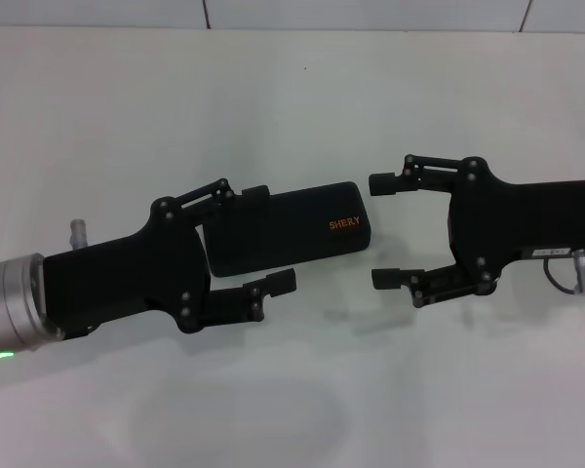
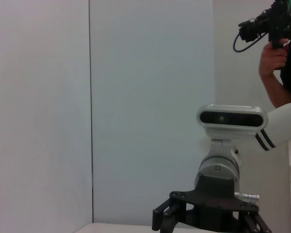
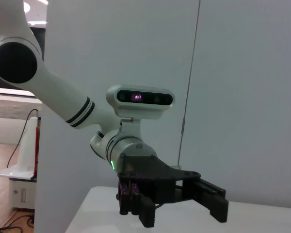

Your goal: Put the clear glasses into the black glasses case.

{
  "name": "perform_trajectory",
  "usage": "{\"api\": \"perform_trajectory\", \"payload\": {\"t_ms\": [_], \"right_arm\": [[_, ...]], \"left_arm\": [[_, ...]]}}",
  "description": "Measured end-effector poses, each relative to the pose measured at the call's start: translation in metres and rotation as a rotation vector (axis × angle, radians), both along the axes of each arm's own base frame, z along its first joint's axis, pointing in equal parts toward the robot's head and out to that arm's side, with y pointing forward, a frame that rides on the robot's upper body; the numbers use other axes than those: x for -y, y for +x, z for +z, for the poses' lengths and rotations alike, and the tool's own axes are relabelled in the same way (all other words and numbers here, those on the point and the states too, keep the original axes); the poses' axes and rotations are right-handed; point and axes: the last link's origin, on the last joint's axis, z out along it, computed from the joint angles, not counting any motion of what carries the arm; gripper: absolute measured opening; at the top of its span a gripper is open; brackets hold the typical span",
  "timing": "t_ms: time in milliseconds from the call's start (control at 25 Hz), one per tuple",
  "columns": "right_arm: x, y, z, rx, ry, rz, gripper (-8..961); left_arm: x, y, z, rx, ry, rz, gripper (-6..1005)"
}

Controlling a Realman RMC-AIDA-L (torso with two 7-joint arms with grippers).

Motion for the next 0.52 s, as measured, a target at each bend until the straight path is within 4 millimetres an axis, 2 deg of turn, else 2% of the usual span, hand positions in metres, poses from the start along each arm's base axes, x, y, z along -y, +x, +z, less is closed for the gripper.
{"api": "perform_trajectory", "payload": {"t_ms": [520], "right_arm": [[0.0017,0.0042,-0.0031,0.003,0.032,0.015,869]], "left_arm": [[-0.0004,-0.0006,-0.0018,-0.005,0.003,0.006,832]]}}
